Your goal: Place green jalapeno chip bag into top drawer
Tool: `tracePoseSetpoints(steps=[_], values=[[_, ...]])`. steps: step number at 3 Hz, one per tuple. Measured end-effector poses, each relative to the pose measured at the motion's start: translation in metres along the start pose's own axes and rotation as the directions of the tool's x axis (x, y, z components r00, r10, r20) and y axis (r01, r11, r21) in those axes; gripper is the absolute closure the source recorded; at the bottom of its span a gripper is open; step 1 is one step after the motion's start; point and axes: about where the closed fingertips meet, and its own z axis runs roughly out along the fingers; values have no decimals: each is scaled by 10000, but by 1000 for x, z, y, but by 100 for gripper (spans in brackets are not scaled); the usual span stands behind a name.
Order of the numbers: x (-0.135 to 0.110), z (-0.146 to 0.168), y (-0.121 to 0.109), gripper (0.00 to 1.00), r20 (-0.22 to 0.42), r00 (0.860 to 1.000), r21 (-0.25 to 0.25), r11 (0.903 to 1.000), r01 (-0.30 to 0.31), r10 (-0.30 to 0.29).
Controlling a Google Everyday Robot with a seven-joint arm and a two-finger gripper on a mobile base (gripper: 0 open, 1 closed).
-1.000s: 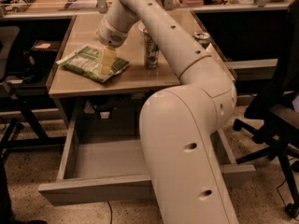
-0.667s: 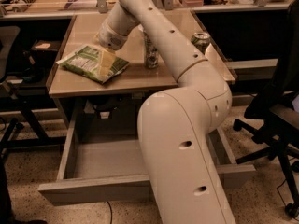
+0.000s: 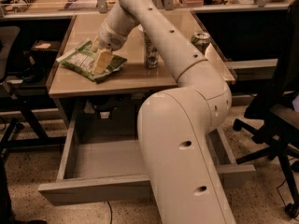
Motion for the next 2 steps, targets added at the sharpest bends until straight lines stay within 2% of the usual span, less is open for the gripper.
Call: tracePoseSetpoints(steps=[2], values=[[0,0,0,89,0,10000,4,10000,7,-7]])
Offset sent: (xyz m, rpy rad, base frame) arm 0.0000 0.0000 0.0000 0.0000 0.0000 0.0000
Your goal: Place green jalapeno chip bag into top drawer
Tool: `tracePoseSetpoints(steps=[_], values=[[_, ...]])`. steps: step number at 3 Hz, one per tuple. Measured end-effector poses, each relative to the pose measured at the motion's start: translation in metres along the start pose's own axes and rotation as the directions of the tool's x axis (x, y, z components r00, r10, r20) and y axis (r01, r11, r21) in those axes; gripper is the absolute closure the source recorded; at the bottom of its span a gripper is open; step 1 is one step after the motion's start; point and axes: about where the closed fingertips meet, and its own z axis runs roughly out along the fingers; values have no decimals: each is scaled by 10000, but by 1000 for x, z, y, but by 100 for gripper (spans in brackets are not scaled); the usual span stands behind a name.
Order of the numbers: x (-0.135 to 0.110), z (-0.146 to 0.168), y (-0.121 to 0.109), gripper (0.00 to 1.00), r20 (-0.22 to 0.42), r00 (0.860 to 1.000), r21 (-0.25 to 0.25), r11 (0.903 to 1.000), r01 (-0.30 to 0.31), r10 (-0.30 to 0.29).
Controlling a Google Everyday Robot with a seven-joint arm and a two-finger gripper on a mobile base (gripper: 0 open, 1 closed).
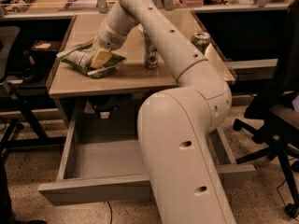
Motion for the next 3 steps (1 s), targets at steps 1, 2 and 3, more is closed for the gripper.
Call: tracePoseSetpoints(steps=[1,2,3], values=[[-4,-5,-1,100,1,10000,20,10000,34,-34],[-6,-7,-1,100,1,10000,20,10000,34,-34],[-19,-35,-3,100,-88,9970,839,9934,777,-773]])
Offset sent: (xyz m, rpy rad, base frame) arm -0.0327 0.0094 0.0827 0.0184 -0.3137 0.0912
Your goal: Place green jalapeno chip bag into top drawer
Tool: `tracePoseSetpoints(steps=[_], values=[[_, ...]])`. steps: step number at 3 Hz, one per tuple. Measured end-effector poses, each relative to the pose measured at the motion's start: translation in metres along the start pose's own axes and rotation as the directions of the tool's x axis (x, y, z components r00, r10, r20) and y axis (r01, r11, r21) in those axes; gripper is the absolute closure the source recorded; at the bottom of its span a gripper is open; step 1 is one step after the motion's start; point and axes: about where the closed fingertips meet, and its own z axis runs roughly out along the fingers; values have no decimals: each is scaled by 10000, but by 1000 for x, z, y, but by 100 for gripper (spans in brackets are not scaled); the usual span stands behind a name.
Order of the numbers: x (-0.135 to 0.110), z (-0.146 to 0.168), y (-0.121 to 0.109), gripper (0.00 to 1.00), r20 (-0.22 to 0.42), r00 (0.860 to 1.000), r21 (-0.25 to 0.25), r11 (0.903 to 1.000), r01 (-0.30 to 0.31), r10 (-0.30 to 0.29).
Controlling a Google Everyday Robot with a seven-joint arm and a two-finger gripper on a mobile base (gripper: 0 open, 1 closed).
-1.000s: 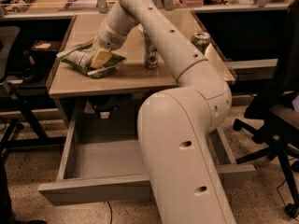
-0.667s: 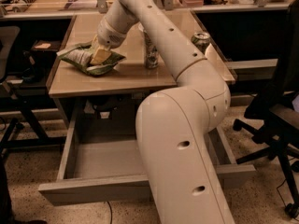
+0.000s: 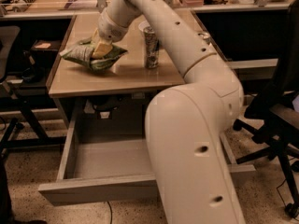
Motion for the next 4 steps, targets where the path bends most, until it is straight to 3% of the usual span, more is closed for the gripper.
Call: tracePoseSetpoints(steps=[1,2,3,4], values=[[-25,-39,12,100,-37,9977,1010,9925,683,-682],[-37,-59,40,100,-61,9950,1531,9832,993,-995],[-28,-32,61,100,-224,9952,917,9911,967,-950],[-28,-32,61,100,-225,9952,916,9911,965,-948]])
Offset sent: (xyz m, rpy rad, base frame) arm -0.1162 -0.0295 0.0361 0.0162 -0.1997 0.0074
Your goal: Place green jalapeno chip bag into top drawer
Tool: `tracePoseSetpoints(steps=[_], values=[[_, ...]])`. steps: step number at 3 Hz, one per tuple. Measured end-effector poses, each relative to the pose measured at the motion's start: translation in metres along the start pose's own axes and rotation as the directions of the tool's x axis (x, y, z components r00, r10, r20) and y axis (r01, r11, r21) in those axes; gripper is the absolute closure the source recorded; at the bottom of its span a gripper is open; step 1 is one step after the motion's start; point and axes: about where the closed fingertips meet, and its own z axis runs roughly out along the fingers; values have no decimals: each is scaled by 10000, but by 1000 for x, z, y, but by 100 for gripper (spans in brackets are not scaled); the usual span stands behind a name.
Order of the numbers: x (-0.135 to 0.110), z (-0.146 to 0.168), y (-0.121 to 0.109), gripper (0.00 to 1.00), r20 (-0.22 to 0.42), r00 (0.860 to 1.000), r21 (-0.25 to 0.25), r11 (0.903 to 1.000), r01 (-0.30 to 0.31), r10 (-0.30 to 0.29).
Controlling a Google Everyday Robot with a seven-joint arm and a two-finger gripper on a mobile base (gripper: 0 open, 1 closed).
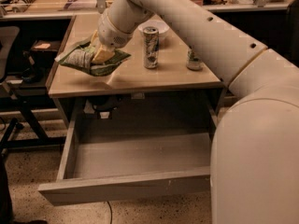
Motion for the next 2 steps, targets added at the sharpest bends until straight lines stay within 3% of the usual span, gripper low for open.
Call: tracePoseSetpoints(steps=[1,2], values=[[-4,-13,20,100,-220,9995,-105,9997,-233,231],[-11,-44,63,100,-625,9914,1,9934,-1148,1146]])
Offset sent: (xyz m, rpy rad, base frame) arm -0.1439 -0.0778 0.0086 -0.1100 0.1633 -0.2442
